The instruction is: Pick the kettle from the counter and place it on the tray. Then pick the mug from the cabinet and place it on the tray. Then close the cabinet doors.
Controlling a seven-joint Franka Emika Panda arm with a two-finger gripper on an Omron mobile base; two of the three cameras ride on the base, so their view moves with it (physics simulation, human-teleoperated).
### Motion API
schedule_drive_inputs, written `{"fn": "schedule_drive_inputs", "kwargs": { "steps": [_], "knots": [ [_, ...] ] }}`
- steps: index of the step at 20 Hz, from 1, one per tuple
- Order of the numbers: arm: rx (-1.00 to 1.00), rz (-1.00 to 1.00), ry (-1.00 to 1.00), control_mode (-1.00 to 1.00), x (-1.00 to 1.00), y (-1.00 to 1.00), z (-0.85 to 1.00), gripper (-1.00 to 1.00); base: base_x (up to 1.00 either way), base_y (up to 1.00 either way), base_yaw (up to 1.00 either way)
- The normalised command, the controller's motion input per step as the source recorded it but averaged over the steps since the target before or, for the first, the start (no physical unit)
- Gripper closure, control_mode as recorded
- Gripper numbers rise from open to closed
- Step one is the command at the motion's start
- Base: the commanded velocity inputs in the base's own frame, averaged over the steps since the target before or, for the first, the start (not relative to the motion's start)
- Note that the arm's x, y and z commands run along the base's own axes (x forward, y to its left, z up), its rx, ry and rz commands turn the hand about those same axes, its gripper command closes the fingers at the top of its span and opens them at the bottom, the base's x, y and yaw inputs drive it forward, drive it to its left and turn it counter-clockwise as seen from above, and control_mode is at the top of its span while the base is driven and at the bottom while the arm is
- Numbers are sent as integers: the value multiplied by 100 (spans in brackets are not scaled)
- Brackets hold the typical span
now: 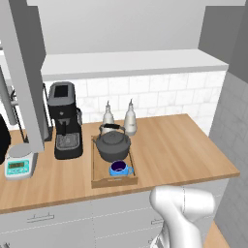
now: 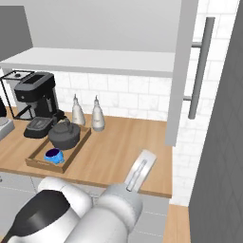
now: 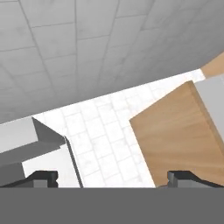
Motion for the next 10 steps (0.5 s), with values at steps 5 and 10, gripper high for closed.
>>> {"fn": "schedule_drive_inputs", "kwargs": {
  "steps": [5,10],
  "knots": [
    [-1,-3,-8,-100,1,-39,0,-100,0,0,0],
    [-5,0,-11,-100,27,-32,2,-100,0,0,0]
  ]
}}
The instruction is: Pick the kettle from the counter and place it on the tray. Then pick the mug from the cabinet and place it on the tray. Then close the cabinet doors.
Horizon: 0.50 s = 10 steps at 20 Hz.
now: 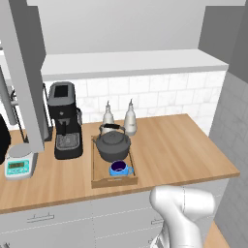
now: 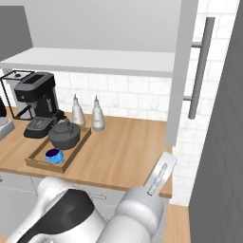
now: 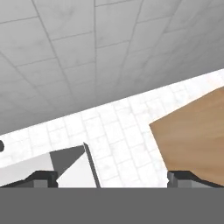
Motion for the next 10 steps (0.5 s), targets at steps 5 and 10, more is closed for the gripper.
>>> {"fn": "schedule_drive_inputs", "kwargs": {
  "steps": [5,10],
  "knots": [
    [-14,0,-6,-100,49,-33,13,-100,0,0,0],
    [-18,-7,0,-100,28,-46,6,-100,0,0,0]
  ]
}}
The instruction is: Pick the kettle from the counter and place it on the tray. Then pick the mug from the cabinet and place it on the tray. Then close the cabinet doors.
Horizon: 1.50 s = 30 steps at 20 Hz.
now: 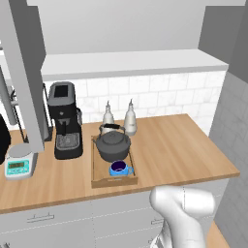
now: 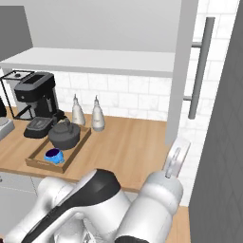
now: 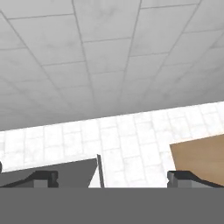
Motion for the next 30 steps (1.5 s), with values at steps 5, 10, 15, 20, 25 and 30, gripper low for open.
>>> {"fn": "schedule_drive_inputs", "kwargs": {
  "steps": [5,10,15,20,25,30],
  "knots": [
    [-14,-4,-1,-100,39,-42,0,-100,0,0,0],
    [-5,0,-11,-100,40,-39,10,-100,0,0,0],
    [0,0,-14,-100,22,-31,35,-100,0,0,0],
    [0,0,-7,-100,35,-19,36,-100,0,0,0],
    [0,0,-5,-100,41,-2,10,-100,0,0,0],
    [0,0,-14,-100,14,0,5,-100,0,0,0]
  ]
}}
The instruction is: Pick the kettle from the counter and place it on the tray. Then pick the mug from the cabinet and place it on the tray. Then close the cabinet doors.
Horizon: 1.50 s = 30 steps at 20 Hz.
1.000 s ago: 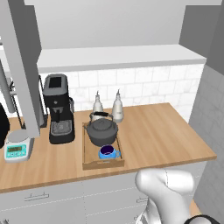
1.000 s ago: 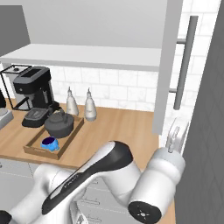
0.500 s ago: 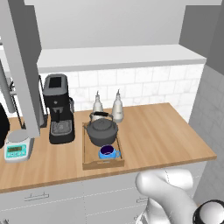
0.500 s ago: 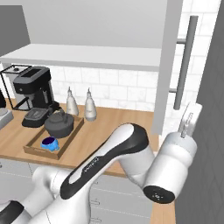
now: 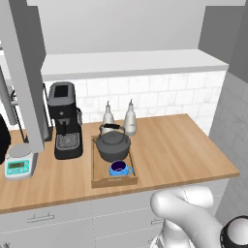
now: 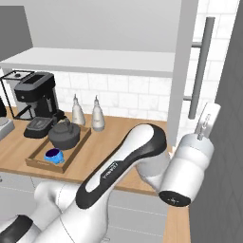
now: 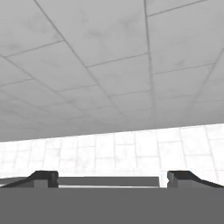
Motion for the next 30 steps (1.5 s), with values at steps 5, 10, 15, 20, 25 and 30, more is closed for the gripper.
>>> {"fn": "schedule_drive_inputs", "kwargs": {
  "steps": [5,10,15,20,25,30],
  "knots": [
    [-1,0,-25,-100,-21,10,29,-100,0,0,0],
    [-14,0,-27,-100,-14,93,34,-100,0,0,0],
    [-20,0,-30,-100,-15,100,27,-100,0,0,0],
    [-8,0,-4,-100,15,69,43,-100,0,0,0],
    [-10,0,3,-100,29,56,39,-100,0,0,0],
    [-19,4,15,-100,6,39,44,-100,0,0,0]
  ]
}}
